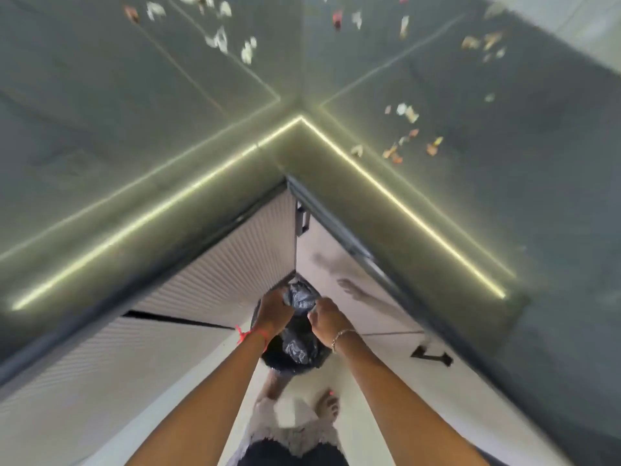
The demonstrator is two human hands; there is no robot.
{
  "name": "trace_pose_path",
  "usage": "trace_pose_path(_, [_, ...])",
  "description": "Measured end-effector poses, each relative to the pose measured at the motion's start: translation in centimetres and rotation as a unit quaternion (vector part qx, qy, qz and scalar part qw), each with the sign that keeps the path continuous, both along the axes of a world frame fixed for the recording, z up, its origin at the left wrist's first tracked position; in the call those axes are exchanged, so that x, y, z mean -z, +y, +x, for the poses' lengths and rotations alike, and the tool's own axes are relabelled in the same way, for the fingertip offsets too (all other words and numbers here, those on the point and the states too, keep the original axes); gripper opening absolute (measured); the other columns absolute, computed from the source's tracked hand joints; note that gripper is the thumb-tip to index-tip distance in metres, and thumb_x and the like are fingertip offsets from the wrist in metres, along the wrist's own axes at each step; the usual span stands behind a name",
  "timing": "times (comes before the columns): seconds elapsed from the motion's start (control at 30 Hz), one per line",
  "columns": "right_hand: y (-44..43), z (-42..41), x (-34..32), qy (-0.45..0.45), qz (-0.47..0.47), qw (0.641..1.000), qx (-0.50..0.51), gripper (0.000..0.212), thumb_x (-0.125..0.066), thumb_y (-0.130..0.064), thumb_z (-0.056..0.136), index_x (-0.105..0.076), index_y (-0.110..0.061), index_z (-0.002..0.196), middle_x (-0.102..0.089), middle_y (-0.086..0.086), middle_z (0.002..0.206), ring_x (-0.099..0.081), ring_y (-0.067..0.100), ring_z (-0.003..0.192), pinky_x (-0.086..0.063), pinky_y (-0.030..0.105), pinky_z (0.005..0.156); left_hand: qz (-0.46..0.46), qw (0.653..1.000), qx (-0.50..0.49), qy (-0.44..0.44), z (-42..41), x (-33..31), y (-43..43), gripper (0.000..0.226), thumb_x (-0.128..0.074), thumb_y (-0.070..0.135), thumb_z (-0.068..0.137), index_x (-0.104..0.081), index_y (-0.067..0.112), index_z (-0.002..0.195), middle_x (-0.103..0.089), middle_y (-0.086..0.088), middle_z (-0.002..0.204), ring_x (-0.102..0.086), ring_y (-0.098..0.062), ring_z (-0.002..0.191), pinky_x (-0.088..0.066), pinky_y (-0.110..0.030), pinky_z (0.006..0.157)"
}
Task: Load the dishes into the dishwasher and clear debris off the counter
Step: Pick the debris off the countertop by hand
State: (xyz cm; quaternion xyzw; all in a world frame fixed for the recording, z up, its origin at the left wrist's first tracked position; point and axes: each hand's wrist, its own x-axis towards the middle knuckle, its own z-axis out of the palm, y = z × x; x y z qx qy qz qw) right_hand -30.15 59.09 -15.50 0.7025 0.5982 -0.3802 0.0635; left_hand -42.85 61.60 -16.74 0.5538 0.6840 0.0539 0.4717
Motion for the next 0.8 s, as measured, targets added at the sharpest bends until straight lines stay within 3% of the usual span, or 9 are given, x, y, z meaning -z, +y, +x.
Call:
trace_pose_path(0.1, [0.8,0.1,-7.3,0.003,0.019,0.999,-0.046,0.032,-0.04,-0.018,0.096,-0.047,-0.003,0.122,-0.055,0.018,0.123,-0.055,0.033,0.112,-0.044,0.035,0.094,-0.027,0.999,0.033,-0.014,-0.3,-7.0,0.7,0.018,-0.054,-0.001,0.084,-0.065,0.012,0.076,-0.062,-0.007,0.081,-0.057,-0.017,0.089,-0.038,-0.02,0.071])
trace_pose_path(0.2, [2.0,-0.2,-14.4,0.015,0.02,0.995,-0.095,0.031,-0.041,-0.016,0.094,-0.052,-0.001,0.119,-0.056,0.02,0.119,-0.056,0.036,0.108,-0.047,0.039,0.09,0.004,0.995,0.09,-0.036,-0.7,-14.2,1.2,0.022,-0.053,-0.003,0.083,-0.07,0.001,0.096,-0.062,-0.005,0.085,-0.06,-0.017,0.083,-0.041,-0.016,0.071])
trace_pose_path(0.3, [3.8,-0.7,-20.9,0.011,0.063,0.986,-0.153,0.032,-0.037,-0.011,0.095,-0.055,0.008,0.114,-0.057,0.027,0.116,-0.053,0.039,0.111,-0.04,0.041,0.09,0.065,0.994,0.076,-0.05,-0.9,-20.0,2.5,0.018,-0.055,0.001,0.086,-0.07,0.001,0.097,-0.066,-0.008,0.076,-0.064,-0.014,0.07,-0.042,-0.012,0.06])
trace_pose_path(0.43, [6.3,0.1,-27.2,0.066,0.173,0.976,-0.119,0.028,-0.041,-0.007,0.094,-0.06,0.006,0.11,-0.06,0.021,0.117,-0.055,0.033,0.111,-0.039,0.037,0.093,0.167,0.977,0.005,-0.129,-1.0,-25.3,4.8,0.015,-0.055,0.005,0.09,-0.069,0.01,0.093,-0.067,0.004,0.073,-0.06,0.007,0.056,-0.043,-0.008,0.055])
trace_pose_path(0.53, [7.0,2.5,-28.9,0.106,0.257,0.96,-0.034,0.027,-0.046,-0.004,0.089,-0.065,-0.001,0.108,-0.065,0.015,0.113,-0.057,0.028,0.107,-0.04,0.028,0.095,0.201,0.963,-0.041,-0.175,-0.5,-28.1,6.6,0.016,-0.052,0.0,0.09,-0.065,0.008,0.095,-0.067,0.006,0.07,-0.061,0.006,0.054,-0.045,-0.011,0.056])
trace_pose_path(0.63, [7.4,5.2,-29.1,0.107,0.295,0.949,0.017,0.028,-0.047,-0.001,0.087,-0.068,-0.002,0.106,-0.067,0.012,0.111,-0.06,0.023,0.106,-0.037,0.015,0.089,0.257,0.955,0.003,-0.151,0.4,-28.8,8.9,0.013,-0.059,0.002,0.087,-0.067,0.008,0.096,-0.068,0.0,0.08,-0.065,-0.005,0.07,-0.049,-0.02,0.071])
trace_pose_path(0.8, [9.8,8.8,-27.8,0.084,0.322,0.937,0.107,0.028,-0.048,0.003,0.084,-0.067,0.0,0.103,-0.063,0.013,0.118,-0.057,0.025,0.112,-0.036,0.021,0.097,0.301,0.944,0.134,-0.032,1.7,-26.8,13.4,0.028,-0.058,0.01,0.087,-0.062,0.002,0.114,-0.062,-0.01,0.118,-0.055,-0.021,0.112,-0.036,-0.022,0.095])
